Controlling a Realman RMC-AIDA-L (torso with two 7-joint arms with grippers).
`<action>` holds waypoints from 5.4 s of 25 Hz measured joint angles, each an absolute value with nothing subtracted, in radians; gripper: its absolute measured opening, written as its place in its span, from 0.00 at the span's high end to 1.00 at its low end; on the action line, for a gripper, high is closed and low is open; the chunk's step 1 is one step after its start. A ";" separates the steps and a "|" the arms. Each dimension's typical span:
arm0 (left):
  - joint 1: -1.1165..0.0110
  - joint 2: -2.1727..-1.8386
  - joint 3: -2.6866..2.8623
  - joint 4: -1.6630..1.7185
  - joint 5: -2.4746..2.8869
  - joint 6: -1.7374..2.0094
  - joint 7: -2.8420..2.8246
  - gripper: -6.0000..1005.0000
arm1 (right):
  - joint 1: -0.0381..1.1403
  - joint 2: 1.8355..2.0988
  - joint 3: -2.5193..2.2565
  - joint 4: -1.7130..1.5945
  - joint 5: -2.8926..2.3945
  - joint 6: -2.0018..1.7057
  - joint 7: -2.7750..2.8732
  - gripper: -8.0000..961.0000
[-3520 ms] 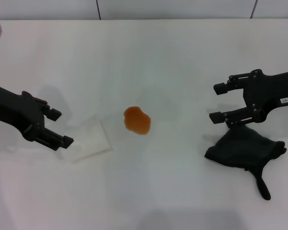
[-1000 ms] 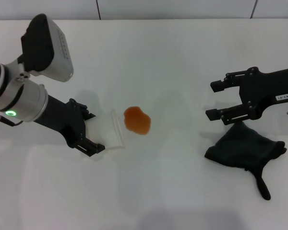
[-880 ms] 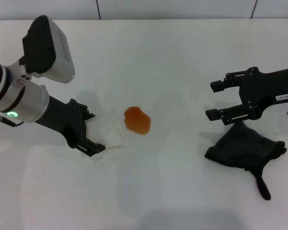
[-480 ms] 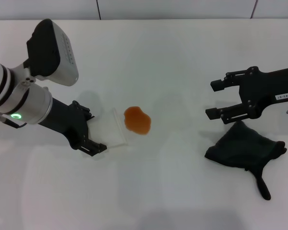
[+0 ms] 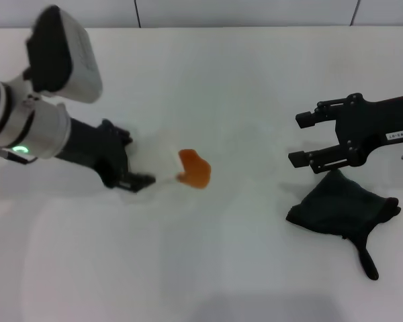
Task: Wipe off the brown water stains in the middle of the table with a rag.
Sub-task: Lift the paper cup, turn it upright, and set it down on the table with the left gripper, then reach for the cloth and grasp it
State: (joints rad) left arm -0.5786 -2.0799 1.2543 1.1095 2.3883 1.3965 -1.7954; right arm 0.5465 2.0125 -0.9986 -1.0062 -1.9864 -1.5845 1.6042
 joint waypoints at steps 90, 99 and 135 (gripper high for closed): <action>-0.617 -2.094 0.955 0.139 1.381 0.923 -0.628 0.11 | 0.564 2.005 -1.051 -0.980 -1.983 -1.514 1.562 0.19; -0.592 -2.094 0.954 0.146 1.351 0.959 -0.631 0.11 | 0.564 2.004 -1.051 -0.982 -1.984 -1.513 1.562 0.19; -0.172 -2.079 0.955 0.717 1.609 1.383 -1.226 0.11 | 0.514 2.007 -1.003 -1.031 -1.983 -1.528 1.572 0.19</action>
